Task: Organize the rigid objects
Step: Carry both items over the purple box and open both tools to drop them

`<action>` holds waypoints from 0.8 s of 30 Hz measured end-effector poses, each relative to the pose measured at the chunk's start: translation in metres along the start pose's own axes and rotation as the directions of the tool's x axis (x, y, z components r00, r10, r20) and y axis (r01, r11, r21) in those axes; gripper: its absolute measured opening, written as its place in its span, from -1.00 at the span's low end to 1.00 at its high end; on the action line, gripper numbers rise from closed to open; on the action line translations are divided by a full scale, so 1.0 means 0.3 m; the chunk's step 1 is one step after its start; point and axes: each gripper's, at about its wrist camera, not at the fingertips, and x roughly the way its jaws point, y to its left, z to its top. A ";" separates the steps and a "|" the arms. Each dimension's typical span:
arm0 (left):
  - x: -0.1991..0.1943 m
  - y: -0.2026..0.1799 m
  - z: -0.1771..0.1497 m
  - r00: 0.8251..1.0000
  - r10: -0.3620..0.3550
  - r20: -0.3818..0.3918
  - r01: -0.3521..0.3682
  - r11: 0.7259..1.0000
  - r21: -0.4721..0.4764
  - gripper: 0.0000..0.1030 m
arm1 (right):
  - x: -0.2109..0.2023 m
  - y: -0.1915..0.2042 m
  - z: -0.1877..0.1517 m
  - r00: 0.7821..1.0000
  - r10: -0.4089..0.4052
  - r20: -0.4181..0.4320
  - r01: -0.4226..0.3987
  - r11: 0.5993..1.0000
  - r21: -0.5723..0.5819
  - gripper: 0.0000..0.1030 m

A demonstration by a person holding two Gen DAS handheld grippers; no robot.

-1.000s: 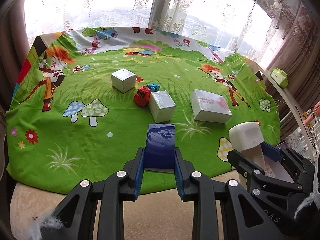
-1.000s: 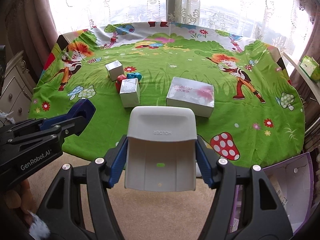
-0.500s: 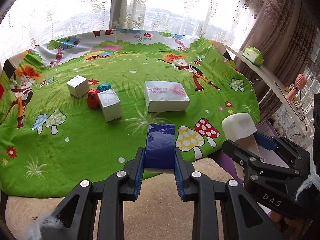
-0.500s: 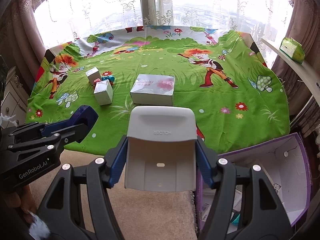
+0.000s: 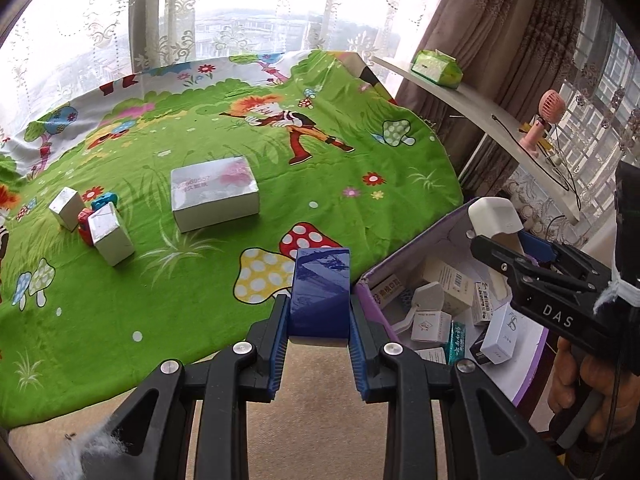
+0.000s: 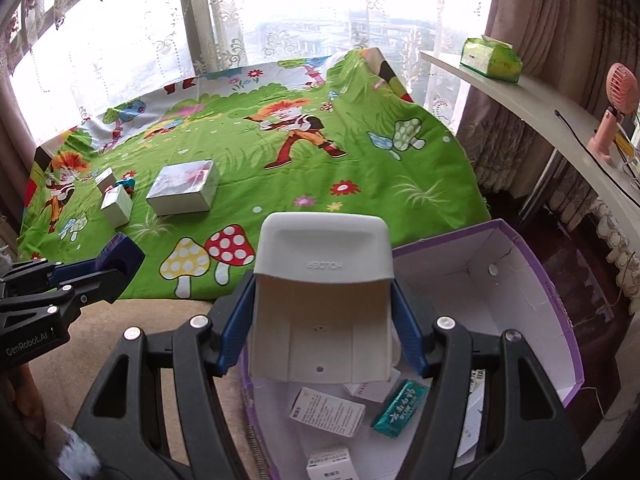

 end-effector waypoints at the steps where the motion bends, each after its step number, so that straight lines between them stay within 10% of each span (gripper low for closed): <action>1: 0.004 -0.020 0.002 1.000 -0.007 -0.002 0.007 1.000 0.012 -0.44 | -0.005 -0.029 -0.002 1.000 -0.016 0.002 0.016 1.000 0.013 0.31; 24: 0.048 -0.228 0.004 0.988 -0.151 -0.024 0.153 0.978 0.144 -0.17 | -0.074 -0.306 -0.008 0.987 -0.156 0.045 0.147 0.976 0.162 0.48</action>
